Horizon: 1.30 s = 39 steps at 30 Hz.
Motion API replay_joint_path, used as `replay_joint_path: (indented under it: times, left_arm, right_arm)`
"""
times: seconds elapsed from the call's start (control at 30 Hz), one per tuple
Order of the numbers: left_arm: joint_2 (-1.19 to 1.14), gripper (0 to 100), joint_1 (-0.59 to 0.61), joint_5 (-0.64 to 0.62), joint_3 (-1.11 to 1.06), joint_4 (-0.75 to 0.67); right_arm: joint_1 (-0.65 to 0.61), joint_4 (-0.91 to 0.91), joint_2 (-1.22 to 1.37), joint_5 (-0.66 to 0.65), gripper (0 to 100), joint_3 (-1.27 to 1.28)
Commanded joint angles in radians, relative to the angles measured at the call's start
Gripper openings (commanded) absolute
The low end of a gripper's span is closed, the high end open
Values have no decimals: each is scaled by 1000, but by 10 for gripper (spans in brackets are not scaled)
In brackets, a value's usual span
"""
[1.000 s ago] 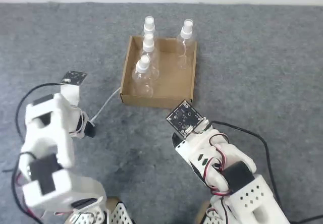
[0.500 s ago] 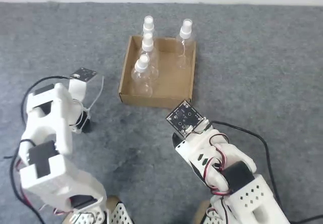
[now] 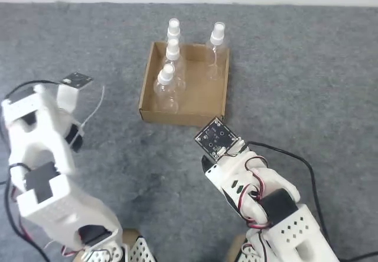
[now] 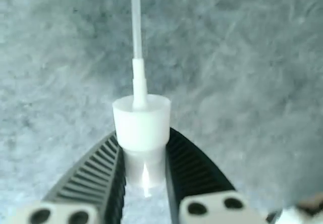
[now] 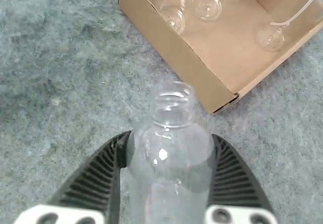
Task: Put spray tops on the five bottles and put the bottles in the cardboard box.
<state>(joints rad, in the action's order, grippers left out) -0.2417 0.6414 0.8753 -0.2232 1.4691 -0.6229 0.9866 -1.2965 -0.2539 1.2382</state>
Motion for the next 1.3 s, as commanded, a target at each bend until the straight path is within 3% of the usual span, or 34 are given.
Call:
replay_joint_path:
  times: [0.0, 0.37, 0.77, 0.9, 1.1, 1.27]
  left_arm:
    - [14, 12, 32, 161, 105, 83]
    - [14, 12, 130, 677, 211, 100]
    - [14, 12, 129, 1085, 209, 216]
    - [3, 12, 127, 1152, 209, 210]
    - [2, 17, 124, 1158, 208, 158]
    - [2, 131, 130, 1102, 183, 117]
  right_arm:
    - [13, -22, -27, -2, 111, -9]
    - [13, -65, -28, -12, 111, 26]
    - [13, -65, -31, -32, 111, 29]
    - [13, -65, -31, -34, 111, 29]
    - [15, -142, -36, -37, 111, 81]
    - [15, -148, -36, -37, 111, 84]
